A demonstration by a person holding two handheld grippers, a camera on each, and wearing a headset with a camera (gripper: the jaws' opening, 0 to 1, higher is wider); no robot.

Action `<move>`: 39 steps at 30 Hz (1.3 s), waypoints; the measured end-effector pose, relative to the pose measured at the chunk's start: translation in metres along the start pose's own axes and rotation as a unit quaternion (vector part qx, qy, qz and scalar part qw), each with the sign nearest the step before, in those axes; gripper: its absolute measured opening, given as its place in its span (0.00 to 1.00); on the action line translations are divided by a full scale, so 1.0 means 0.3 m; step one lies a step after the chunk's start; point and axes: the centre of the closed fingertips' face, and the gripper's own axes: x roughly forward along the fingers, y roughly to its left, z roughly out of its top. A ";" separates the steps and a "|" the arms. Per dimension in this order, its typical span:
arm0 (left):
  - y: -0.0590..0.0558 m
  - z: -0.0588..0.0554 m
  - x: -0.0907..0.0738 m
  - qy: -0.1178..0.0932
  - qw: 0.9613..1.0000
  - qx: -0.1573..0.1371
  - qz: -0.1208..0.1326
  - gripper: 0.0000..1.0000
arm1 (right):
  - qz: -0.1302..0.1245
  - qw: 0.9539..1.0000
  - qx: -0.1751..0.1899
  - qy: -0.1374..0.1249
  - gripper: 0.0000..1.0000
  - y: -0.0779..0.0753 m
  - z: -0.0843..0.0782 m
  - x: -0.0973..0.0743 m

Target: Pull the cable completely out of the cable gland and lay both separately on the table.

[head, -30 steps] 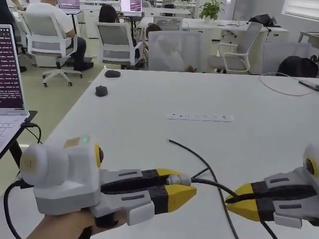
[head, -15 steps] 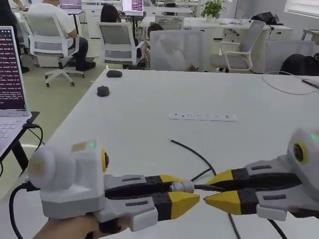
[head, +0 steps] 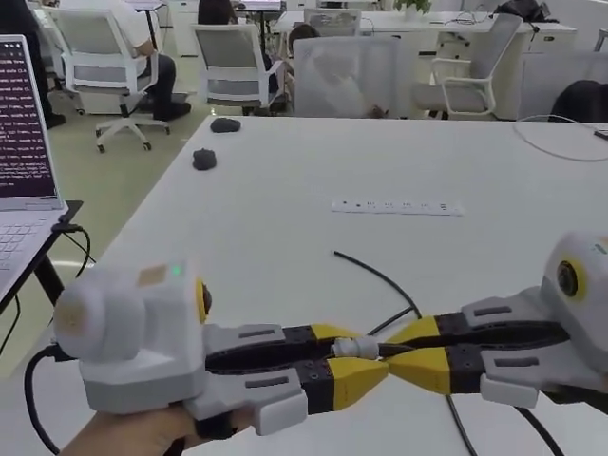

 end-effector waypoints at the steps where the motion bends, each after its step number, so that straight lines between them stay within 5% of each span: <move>1: 0.001 -0.001 -0.002 0.000 1.000 0.000 0.000 0.17 | 0.001 1.000 0.001 0.000 0.03 0.000 -0.001 0.002; 10: 0.017 0.000 -0.007 -0.002 1.000 0.004 0.011 0.16 | 0.001 1.000 0.018 0.008 0.03 0.002 -0.019 0.014; 17: 0.035 0.002 -0.013 -0.008 1.000 -0.005 0.016 0.17 | -0.043 0.997 0.057 -0.038 0.03 -0.009 -0.027 0.021; 24: 0.043 -0.018 -0.002 0.010 0.999 -0.029 0.018 0.16 | -0.042 0.999 0.030 0.011 0.03 -0.015 -0.067 0.023; 26: 0.046 -0.029 -0.003 0.020 0.999 -0.014 0.022 0.16 | -0.038 0.999 0.006 0.027 0.03 -0.023 -0.082 0.025; 35: 0.064 -0.029 0.001 0.023 0.999 -0.010 0.033 0.16 | -0.030 0.999 -0.003 0.039 0.03 -0.047 -0.106 -0.004; 39: 0.076 -0.007 -0.011 0.004 0.999 -0.027 0.035 0.16 | -0.042 0.998 0.004 0.036 0.03 -0.064 -0.111 -0.040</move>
